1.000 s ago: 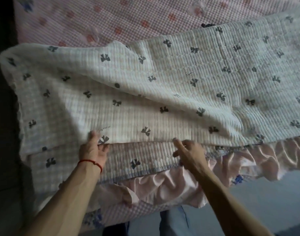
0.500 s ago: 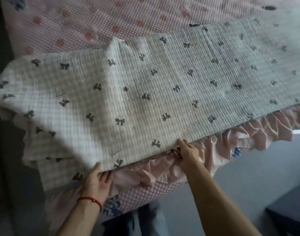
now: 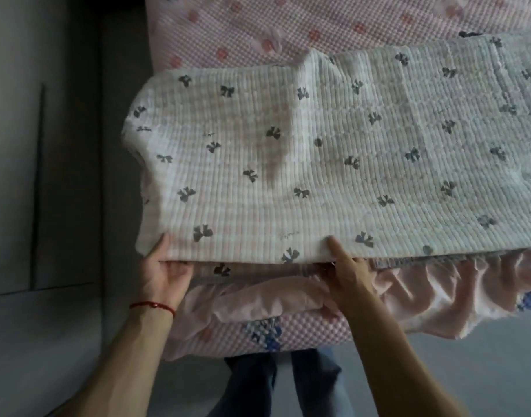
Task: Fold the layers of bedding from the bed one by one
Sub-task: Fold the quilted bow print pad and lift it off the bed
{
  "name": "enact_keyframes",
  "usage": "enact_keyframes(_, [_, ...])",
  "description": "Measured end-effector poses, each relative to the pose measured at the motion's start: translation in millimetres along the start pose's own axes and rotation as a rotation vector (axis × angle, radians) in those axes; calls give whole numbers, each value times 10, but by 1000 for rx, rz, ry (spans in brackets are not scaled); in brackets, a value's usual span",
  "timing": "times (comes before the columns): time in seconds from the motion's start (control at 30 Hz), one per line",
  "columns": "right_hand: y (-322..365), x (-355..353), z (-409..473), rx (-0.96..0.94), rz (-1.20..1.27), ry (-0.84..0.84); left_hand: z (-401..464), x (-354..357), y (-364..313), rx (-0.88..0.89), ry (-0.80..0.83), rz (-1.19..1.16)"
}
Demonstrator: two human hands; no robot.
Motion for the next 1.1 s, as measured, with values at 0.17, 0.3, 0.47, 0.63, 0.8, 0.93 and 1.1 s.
enact_keyframes(0.17, [-289, 326, 42, 94, -53, 45, 95, -627, -294, 30, -238, 17])
enact_keyframes(0.3, [-330, 375, 68, 62, -96, 10, 308, -377, -713, 158, -171, 51])
enact_keyframes(0.47, [-237, 328, 12, -40, -158, -22, 190, -760, -907, 213, -149, 114])
enact_keyframes(0.63, [-270, 289, -34, -22, -287, -37, 342, -1444, -801, 91, -383, 215])
enact_keyframes(0.8, [-44, 422, -206, -97, -769, 67, 533, -1483, -863, 38, -493, 525])
enact_keyframes(0.93, [781, 927, -426, -778, -1213, -148, 540, -447, -975, 489, -264, 1481])
enact_keyframes(1.1, [1306, 1501, -51, -949, -1450, -231, 849, 157, 0, 251, 126, 2001])
Point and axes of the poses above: each hand's wrist, its own z-axis towards the middle knuckle, its own x-axis out of the palm, y = z × x, the point moved 10 cm from there along z, towards the middle knuckle, and after that the axes turned 14 degrees about -z, right-handed, at the moved point
